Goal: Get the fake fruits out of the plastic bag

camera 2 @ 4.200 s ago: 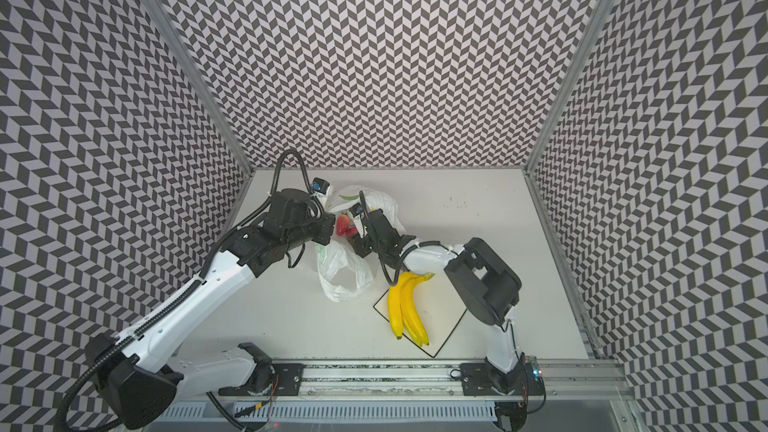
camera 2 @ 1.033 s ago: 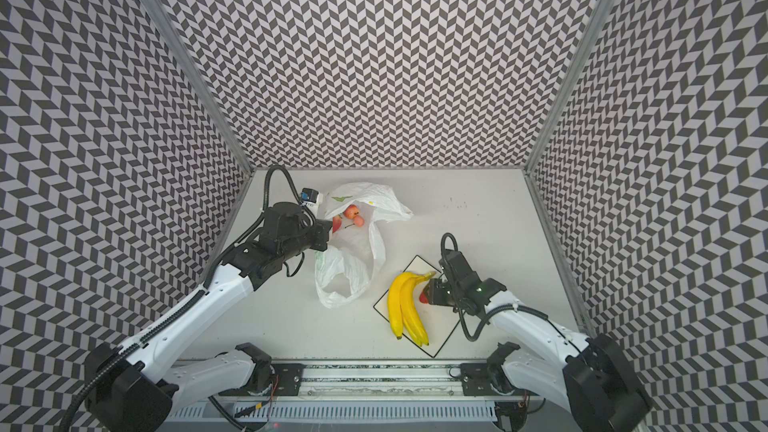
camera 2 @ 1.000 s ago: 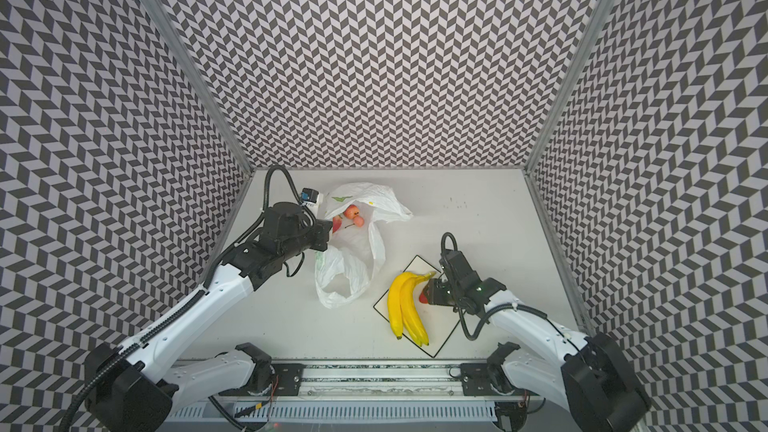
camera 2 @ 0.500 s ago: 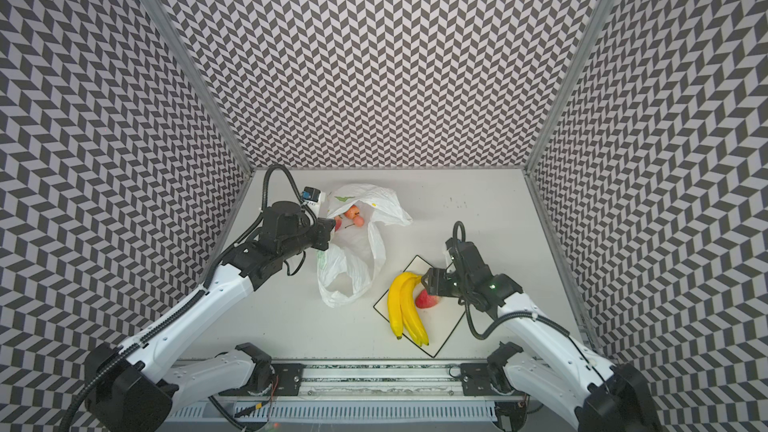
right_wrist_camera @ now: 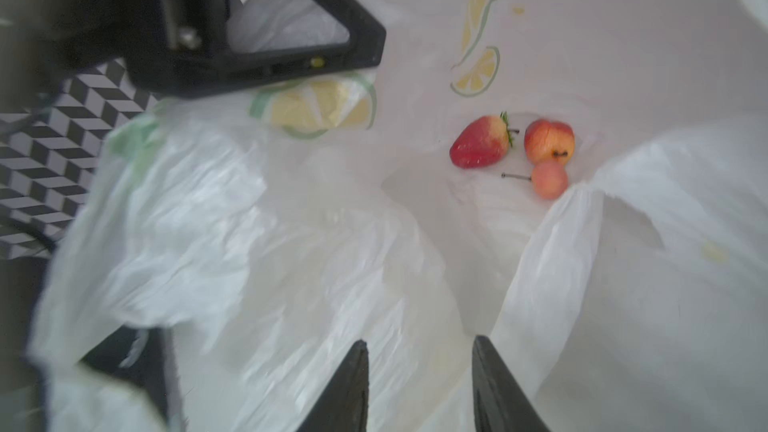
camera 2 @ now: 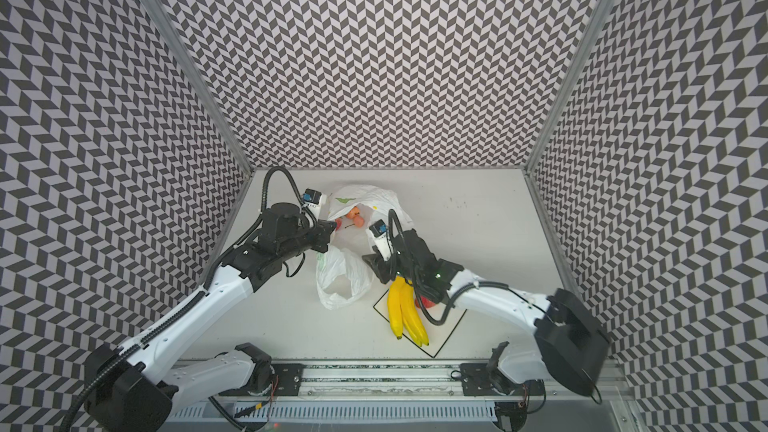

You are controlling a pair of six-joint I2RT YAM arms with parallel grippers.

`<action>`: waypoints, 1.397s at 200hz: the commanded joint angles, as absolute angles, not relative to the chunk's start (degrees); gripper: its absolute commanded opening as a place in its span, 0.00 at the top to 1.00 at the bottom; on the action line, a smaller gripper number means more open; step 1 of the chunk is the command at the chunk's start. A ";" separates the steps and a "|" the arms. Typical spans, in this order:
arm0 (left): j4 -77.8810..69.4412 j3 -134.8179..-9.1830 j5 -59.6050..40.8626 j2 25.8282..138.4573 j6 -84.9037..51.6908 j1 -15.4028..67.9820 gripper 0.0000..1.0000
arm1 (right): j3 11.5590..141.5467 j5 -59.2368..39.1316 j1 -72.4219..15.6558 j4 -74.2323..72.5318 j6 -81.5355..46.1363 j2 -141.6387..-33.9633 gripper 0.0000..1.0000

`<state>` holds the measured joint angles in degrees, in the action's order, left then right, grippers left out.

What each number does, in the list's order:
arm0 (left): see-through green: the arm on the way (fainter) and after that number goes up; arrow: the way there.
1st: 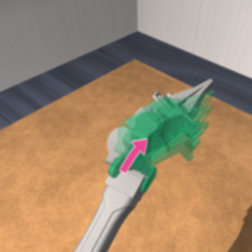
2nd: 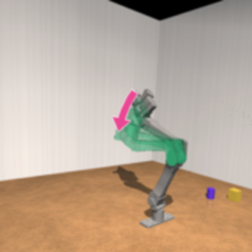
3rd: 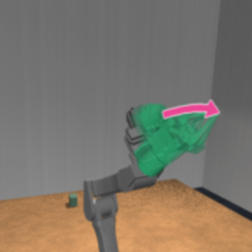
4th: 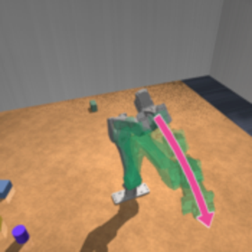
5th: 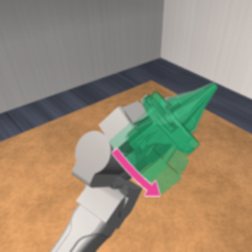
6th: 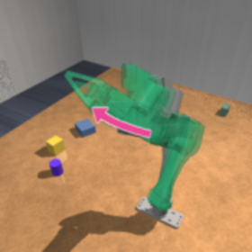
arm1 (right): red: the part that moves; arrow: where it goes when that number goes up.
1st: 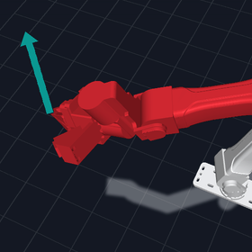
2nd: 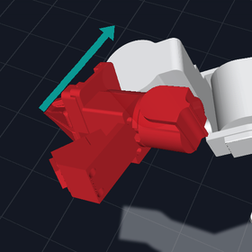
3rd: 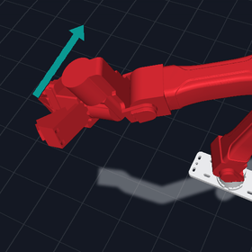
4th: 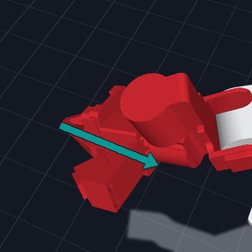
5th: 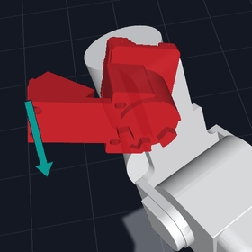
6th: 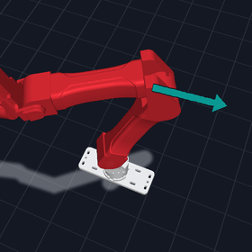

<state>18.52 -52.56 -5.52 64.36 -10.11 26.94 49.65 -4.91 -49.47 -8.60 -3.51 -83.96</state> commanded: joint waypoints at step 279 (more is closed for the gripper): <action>13.32 -52.05 -15.19 60.40 -14.32 27.49 1.00 | 97.31 27.52 -47.86 0.01 -64.60 -137.34 0.49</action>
<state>15.44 -50.72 -14.87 61.89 -14.04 27.03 95.88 24.14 -48.05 -2.04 -61.73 -135.52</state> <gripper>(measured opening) 0.047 0.565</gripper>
